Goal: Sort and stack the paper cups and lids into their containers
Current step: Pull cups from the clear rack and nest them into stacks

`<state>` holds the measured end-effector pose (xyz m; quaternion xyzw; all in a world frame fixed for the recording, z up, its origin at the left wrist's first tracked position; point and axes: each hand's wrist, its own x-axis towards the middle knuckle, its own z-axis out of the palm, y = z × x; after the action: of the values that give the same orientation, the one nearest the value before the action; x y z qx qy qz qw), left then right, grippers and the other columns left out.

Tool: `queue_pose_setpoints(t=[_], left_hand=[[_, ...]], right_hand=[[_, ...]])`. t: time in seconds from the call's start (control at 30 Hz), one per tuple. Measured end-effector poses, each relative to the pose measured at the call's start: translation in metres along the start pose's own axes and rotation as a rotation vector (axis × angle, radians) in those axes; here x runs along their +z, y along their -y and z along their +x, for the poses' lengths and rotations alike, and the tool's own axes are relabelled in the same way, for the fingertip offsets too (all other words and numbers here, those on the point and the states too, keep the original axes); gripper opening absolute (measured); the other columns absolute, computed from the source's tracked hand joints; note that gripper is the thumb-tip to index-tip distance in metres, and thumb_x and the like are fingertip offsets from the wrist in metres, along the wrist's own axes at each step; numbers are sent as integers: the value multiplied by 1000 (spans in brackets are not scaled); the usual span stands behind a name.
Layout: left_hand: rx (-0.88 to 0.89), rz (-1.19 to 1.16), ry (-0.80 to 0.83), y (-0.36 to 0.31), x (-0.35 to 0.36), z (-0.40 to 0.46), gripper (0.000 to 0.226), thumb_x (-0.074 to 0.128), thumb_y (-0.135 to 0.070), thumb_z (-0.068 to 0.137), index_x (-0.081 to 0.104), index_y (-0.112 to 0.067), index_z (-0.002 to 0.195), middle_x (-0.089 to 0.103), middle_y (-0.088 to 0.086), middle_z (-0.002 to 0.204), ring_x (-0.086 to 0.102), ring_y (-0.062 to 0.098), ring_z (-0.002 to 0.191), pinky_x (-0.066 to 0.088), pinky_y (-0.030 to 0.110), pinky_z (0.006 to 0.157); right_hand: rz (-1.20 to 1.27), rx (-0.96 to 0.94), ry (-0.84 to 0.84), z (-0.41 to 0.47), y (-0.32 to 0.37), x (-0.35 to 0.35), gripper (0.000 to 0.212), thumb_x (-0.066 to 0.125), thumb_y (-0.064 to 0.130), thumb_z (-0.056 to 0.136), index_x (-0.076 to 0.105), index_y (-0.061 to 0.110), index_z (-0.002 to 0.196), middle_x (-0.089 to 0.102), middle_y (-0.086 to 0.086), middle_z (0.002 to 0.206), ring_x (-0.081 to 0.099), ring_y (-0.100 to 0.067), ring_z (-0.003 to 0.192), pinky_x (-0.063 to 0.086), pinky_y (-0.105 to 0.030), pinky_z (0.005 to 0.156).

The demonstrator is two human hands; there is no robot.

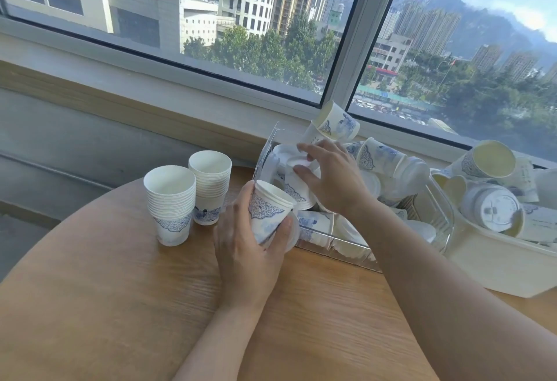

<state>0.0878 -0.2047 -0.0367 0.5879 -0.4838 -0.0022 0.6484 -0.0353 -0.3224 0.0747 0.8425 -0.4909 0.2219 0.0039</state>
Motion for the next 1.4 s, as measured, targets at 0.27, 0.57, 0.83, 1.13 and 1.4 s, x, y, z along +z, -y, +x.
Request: queue_pose_setpoints(t=[0.27,0.57,0.83,1.13,1.4], left_hand=[[42,10,4,-1,-3,-1,69,71,-50,89,51,-15,144,65,3,129,59,25,117,52,53,96],[67,17,14,-2,-4,-1,69,72,-49,88,52,-13,143,66,4,125,60,26,113,52,54,93],[40,-13,18,1,-3,-1,69,77,-43,87,50,-17,145,65,3,129,60,26,117,51,56,96],[110,17,15,0,-1,-3,68,73,-50,89,56,-13,143,66,3,123,60,24,113,51,53,95],[229,78,39,-10,-2,-11,69,75,-47,86,57,-12,142,67,5,119,64,27,106,51,51,90]], right_hand=[[5,60,33,-16,-2,-5,41,68,55,94,66,26,122,57,2,135,46,-22,130,35,-36,99],[21,123,71,-15,-1,-13,62,67,44,93,49,26,150,52,4,137,54,-18,123,42,-32,97],[277,230,-27,-27,-2,-27,49,79,41,83,55,28,123,64,14,111,65,-9,92,56,-38,85],[772,337,8,-73,5,-36,29,67,31,95,69,33,123,71,-1,109,70,-4,92,54,-34,93],[940,284,130,-106,19,-38,31,70,22,98,67,26,129,77,8,116,71,-5,110,53,-23,96]])
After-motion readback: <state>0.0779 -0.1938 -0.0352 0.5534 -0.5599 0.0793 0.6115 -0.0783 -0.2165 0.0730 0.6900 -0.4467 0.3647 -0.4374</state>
